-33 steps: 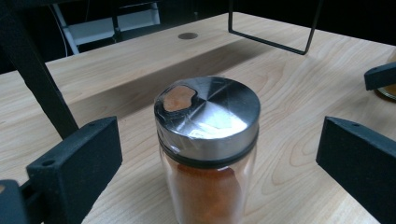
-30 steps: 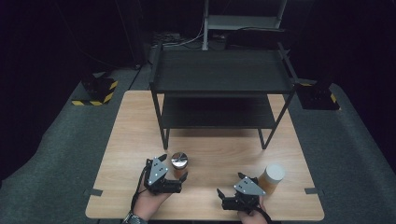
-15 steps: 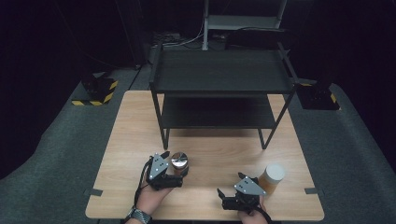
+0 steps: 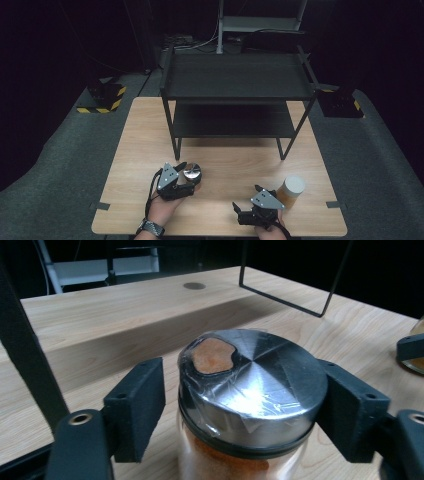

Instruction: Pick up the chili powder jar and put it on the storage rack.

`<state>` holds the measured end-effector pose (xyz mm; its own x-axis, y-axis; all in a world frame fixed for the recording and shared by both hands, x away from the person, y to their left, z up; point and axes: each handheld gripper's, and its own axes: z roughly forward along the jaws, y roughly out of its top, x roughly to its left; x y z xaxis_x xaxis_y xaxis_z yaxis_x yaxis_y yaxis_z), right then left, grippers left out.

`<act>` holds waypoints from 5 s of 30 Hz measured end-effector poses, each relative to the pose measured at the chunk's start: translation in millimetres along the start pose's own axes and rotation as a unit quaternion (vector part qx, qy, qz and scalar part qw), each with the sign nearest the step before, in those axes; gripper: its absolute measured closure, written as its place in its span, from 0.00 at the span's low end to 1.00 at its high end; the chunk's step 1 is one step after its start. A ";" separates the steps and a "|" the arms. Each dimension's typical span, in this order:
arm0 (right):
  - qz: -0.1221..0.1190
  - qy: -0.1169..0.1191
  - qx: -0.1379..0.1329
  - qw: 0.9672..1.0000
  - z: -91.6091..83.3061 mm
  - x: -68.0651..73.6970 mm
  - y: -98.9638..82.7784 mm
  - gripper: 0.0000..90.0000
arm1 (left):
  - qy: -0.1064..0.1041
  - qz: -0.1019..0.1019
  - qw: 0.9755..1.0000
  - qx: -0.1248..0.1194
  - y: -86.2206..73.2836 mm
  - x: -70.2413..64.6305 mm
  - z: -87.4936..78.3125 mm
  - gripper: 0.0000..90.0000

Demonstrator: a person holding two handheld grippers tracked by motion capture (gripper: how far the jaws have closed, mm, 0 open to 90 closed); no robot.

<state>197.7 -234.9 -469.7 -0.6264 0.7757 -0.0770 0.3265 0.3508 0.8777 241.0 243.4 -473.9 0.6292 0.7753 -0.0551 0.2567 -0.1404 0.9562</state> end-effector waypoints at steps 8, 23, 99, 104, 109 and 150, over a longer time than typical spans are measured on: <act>0.000 0.000 -0.001 1.000 -0.2 -0.1 -0.3 0.01 | -0.001 0.013 1.000 -0.011 -3.4 -3.4 -0.6 0.39; 0.005 0.002 0.008 1.000 0.3 -2.1 2.1 0.01 | -0.011 0.012 0.999 -0.029 8.7 -7.3 -11.3 0.39; 0.006 0.001 0.002 1.000 -0.6 -1.9 0.1 0.01 | -0.006 0.033 0.984 -0.173 202.3 -18.7 -45.5 0.39; 0.008 0.002 0.002 1.000 -0.6 -2.7 0.1 0.01 | -0.008 0.027 0.983 -0.182 212.6 -18.2 -42.2 0.39; 0.009 0.004 0.001 1.000 -0.7 -3.3 -0.3 0.01 | -0.005 0.030 0.980 -0.194 222.7 -20.7 -38.2 0.39; -0.005 0.007 -0.007 1.000 -2.3 -1.7 -3.0 0.01 | 0.046 0.016 0.979 -0.200 261.1 -3.6 34.1 0.39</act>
<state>196.1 -238.4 -471.1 -0.6398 0.7644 -0.0799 0.3104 0.3521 0.8830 330.7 183.0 -233.8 0.5581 0.8296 -0.0151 -0.0804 0.0721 0.9942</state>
